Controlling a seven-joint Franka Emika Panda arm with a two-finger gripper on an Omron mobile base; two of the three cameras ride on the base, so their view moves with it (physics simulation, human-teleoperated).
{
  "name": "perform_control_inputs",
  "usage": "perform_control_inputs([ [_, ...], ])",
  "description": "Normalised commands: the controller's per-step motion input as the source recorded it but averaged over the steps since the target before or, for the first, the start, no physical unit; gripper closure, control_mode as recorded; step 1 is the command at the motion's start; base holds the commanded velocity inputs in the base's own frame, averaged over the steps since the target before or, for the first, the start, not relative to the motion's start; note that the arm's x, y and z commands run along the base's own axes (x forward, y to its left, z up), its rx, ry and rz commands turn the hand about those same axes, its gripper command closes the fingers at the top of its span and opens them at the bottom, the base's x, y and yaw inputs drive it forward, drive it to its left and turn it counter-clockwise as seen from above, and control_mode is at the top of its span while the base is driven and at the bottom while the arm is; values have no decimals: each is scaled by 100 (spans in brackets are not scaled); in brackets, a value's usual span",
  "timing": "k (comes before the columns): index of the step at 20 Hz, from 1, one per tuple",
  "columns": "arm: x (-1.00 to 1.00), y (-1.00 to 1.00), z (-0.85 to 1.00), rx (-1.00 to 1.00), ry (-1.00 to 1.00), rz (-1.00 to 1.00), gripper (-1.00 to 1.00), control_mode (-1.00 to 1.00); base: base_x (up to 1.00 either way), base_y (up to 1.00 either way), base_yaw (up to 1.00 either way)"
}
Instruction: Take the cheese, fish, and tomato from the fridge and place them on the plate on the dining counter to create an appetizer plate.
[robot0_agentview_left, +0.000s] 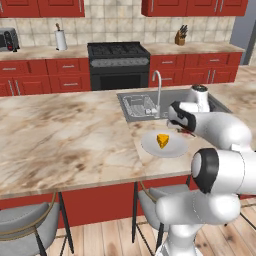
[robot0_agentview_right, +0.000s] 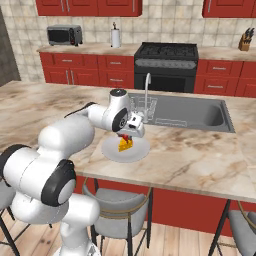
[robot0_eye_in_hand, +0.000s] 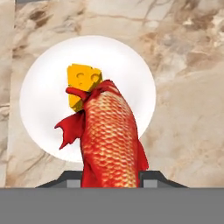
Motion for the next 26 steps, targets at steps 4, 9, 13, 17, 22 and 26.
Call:
perform_control_inputs([
  [4,27,-18,-40,0,7,-6,100,-100,0,0,0],
  [9,33,-2,-45,0,5,-7,100,-100,0,0,0],
  [13,42,0,-40,0,4,-7,100,-100,0,0,0],
  [17,43,0,-37,0,3,-7,100,-100,0,0,0],
  [22,45,0,-38,0,2,-8,100,-100,0,0,0],
  [26,44,0,-42,0,1,-7,100,-100,0,0,0],
])
